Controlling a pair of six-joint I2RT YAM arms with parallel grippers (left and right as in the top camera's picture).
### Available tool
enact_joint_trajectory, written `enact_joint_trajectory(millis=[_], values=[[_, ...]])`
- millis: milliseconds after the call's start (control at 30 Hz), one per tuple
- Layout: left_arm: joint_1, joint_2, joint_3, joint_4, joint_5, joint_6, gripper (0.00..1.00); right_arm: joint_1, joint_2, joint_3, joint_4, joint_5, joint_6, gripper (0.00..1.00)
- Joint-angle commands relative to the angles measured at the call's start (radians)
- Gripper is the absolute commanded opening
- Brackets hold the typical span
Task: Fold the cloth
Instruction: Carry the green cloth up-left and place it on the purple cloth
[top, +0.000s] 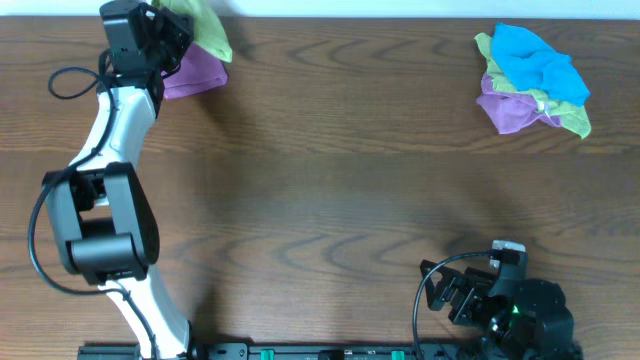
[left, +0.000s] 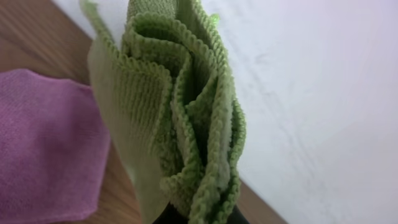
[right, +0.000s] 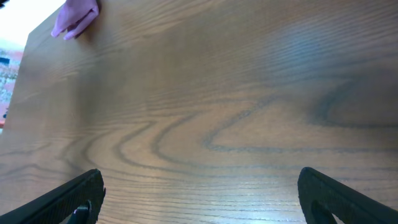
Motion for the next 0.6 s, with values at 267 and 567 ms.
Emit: enact_joint_trajectory(millis=[267, 567], values=[[0.003, 0.153, 0.110, 0.016, 0.004, -0.008, 0.06, -0.006, -0.007, -0.001, -0.002, 0.014, 0.014, 0.99], [0.015, 0.153, 0.109, -0.110, -0.067, 0.039, 0.06, -0.006, -0.007, -0.001, -0.002, 0.014, 0.014, 0.99]])
